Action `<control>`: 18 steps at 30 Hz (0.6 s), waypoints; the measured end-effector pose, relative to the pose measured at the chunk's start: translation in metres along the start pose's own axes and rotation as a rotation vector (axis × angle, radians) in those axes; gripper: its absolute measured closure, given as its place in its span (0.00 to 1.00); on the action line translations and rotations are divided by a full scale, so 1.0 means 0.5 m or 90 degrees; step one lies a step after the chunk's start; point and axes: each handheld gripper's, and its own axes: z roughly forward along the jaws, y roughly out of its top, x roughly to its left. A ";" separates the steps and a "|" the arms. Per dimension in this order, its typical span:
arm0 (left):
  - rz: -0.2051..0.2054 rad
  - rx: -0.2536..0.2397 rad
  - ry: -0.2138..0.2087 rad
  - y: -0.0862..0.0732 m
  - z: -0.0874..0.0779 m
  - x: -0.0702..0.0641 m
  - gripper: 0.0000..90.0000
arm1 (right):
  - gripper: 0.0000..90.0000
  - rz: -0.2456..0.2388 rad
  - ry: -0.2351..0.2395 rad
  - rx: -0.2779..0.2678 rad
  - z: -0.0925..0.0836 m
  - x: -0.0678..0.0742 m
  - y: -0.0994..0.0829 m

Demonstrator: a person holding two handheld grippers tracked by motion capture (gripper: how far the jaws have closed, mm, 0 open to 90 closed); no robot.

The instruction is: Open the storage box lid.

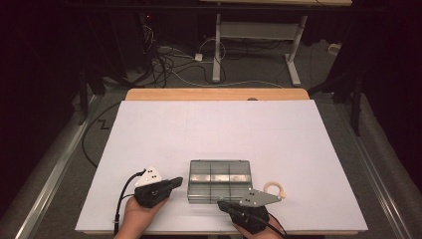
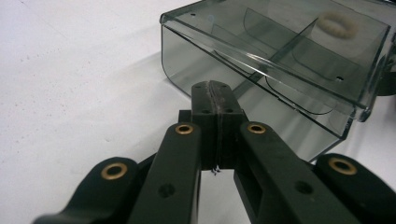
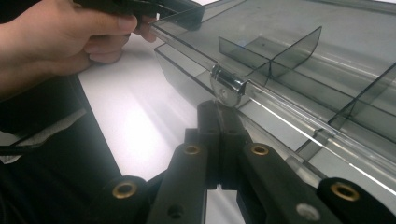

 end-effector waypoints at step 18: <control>-0.010 0.001 -0.022 0.001 -0.007 0.004 0.98 | 1.00 -0.011 0.002 -0.020 0.001 -0.001 0.023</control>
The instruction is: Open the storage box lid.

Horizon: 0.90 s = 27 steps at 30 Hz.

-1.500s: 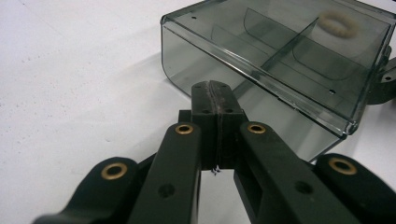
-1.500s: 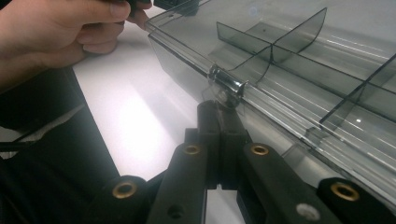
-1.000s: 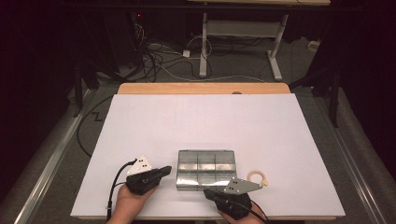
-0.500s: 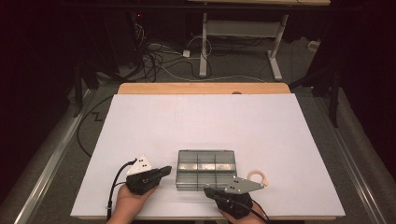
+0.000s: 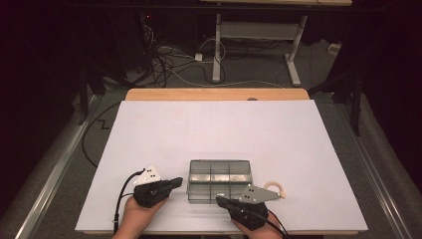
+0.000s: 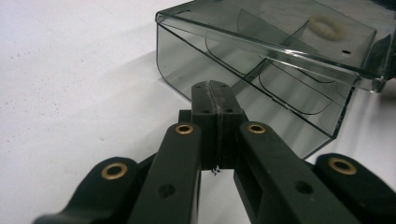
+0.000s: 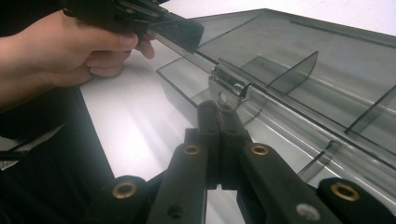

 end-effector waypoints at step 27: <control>0.010 -0.038 -0.061 0.018 -0.015 -0.058 0.98 | 1.00 -0.021 -0.003 -0.037 -0.018 -0.001 0.032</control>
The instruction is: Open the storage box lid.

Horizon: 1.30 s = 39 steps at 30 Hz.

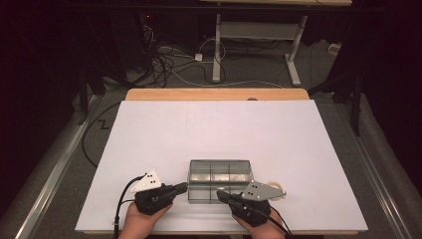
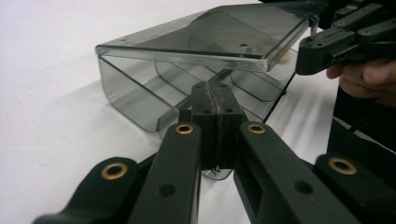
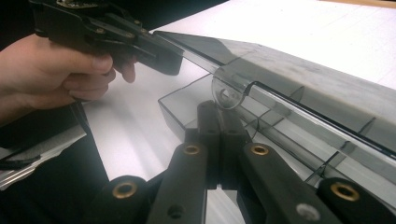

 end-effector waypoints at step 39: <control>0.007 -0.011 -0.007 0.028 0.029 0.030 0.98 | 1.00 0.015 -0.099 0.005 -0.085 -0.050 -0.047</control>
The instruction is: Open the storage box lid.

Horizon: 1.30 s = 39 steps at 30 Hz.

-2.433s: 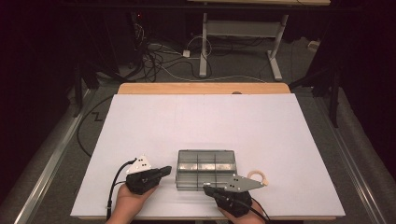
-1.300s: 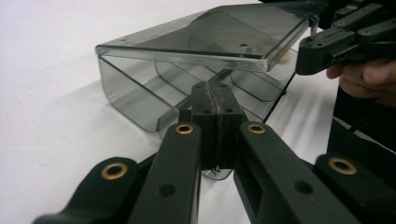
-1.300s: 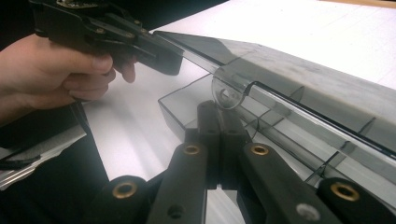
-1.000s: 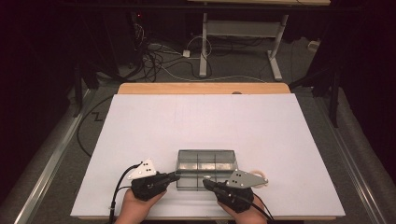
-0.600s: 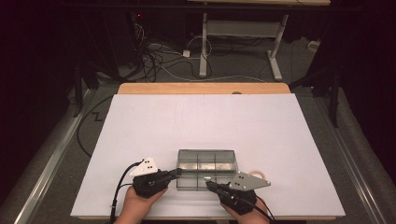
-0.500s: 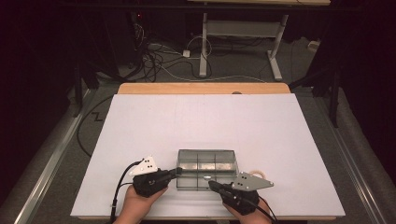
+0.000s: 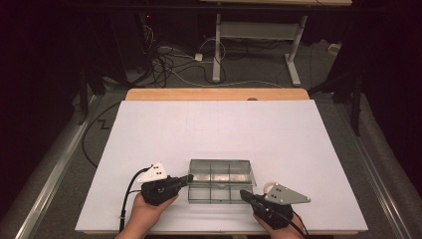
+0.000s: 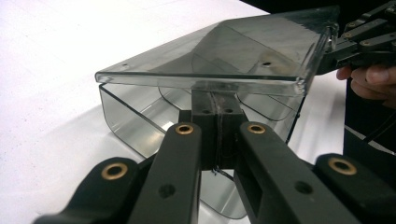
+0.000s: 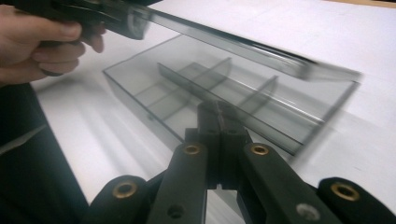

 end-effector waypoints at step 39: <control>0.008 -0.004 0.014 0.014 0.030 0.014 0.98 | 1.00 0.053 -0.119 -0.021 0.008 -0.137 0.012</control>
